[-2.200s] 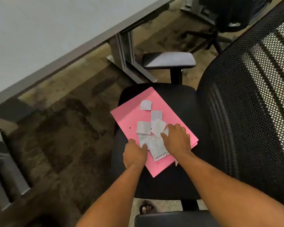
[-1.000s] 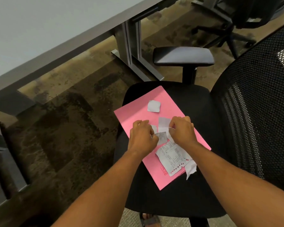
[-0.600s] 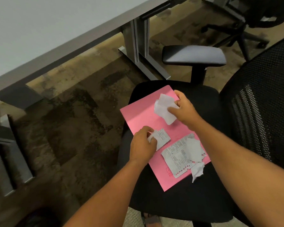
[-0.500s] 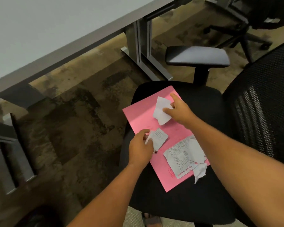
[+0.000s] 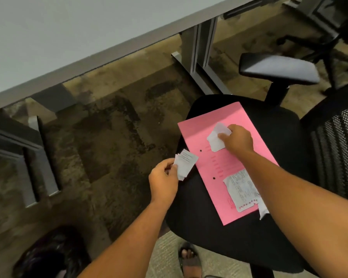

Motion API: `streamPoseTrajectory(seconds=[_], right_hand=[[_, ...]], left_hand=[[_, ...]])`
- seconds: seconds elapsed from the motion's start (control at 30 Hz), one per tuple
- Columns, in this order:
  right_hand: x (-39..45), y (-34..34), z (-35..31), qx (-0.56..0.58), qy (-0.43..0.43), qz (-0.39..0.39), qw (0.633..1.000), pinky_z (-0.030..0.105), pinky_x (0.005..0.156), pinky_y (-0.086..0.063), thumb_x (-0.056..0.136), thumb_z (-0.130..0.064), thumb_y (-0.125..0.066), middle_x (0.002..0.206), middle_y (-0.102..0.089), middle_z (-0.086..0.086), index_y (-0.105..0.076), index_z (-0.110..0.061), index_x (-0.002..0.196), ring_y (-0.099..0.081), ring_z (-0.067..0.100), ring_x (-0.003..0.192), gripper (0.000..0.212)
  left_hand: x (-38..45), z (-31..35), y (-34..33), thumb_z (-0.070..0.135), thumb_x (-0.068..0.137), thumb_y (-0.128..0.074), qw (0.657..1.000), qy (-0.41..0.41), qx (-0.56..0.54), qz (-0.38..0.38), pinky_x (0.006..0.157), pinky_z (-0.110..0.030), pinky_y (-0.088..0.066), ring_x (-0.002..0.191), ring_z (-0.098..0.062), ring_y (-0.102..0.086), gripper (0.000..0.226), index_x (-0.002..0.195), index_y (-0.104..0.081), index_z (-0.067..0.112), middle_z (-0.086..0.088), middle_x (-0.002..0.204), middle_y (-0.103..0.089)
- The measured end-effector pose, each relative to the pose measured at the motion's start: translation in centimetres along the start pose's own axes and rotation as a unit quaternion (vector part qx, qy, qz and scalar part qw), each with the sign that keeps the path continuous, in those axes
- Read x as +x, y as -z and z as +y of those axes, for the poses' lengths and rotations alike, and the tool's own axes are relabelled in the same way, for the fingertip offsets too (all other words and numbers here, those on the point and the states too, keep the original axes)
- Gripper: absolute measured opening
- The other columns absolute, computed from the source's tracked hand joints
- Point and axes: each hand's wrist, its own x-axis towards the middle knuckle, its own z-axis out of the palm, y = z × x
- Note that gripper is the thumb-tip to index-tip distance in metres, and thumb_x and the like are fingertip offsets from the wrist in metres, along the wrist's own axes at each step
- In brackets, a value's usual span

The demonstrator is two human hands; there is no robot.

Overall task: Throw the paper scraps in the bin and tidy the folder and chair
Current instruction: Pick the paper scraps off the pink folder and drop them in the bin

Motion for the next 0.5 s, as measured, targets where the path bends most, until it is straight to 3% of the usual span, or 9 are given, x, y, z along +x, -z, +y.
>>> streamPoseTrajectory(seconds=[0.13,0.3,0.37,0.43,0.5], right_hand=[[-3.4,-1.7,-2.3,0.061,0.039,0.023,0.997,0.029,0.073,-0.040,0.091,-0.034,-0.065,0.102,-0.070,0.010,-0.067,-0.008,0.106,-0.060,0.025,0.086,0.030],[-6.9,-4.1,-5.5,0.101,0.100,0.013,0.990,0.032,0.071,-0.048,0.089,-0.037,-0.066,0.102,-0.072,0.011,-0.068,-0.006,0.103,-0.065,0.028,0.092,0.033],[-8.6,-5.9,-7.4,0.097,0.114,-0.001,0.989,0.035,0.071,-0.050,0.088,-0.039,-0.066,0.100,-0.072,0.009,-0.069,-0.008,0.101,-0.065,0.028,0.090,0.034],[-9.9,-7.3,-8.7,0.091,0.130,-0.006,0.987,0.034,0.068,-0.049,0.088,-0.040,-0.067,0.096,-0.071,0.006,-0.069,-0.009,0.098,-0.062,0.023,0.084,0.033],[-11.3,-9.0,-9.9,0.084,0.150,-0.021,0.985,0.028,0.059,-0.044,0.088,-0.041,-0.067,0.088,-0.066,-0.002,-0.067,-0.011,0.094,-0.056,0.013,0.074,0.030]], left_hand=[[0.3,-0.3,2.0,0.014,0.091,-0.064,0.999,-0.005,-0.012,0.042,0.071,-0.019,-0.054,0.086,-0.002,-0.066,0.018,0.106,-0.074,0.017,0.005,0.101,-0.072],[0.6,-1.6,5.3,0.015,0.091,-0.064,0.996,0.016,-0.030,0.085,0.080,-0.028,-0.058,0.093,-0.011,-0.069,0.022,0.111,-0.074,0.012,-0.001,0.104,-0.074],[0.4,-2.8,7.6,0.016,0.091,-0.064,0.993,0.032,-0.040,0.108,0.079,-0.028,-0.058,0.091,-0.009,-0.068,0.022,0.110,-0.074,0.013,0.002,0.103,-0.074],[0.2,-3.8,9.1,0.016,0.091,-0.065,0.991,0.046,-0.044,0.121,0.073,-0.020,-0.055,0.090,-0.006,-0.067,0.021,0.111,-0.074,0.015,0.007,0.102,-0.072],[-0.1,-4.9,10.9,0.015,0.091,-0.064,0.987,0.058,-0.045,0.141,0.069,-0.014,-0.050,0.088,-0.007,-0.067,0.021,0.110,-0.074,0.015,0.006,0.099,-0.072]])
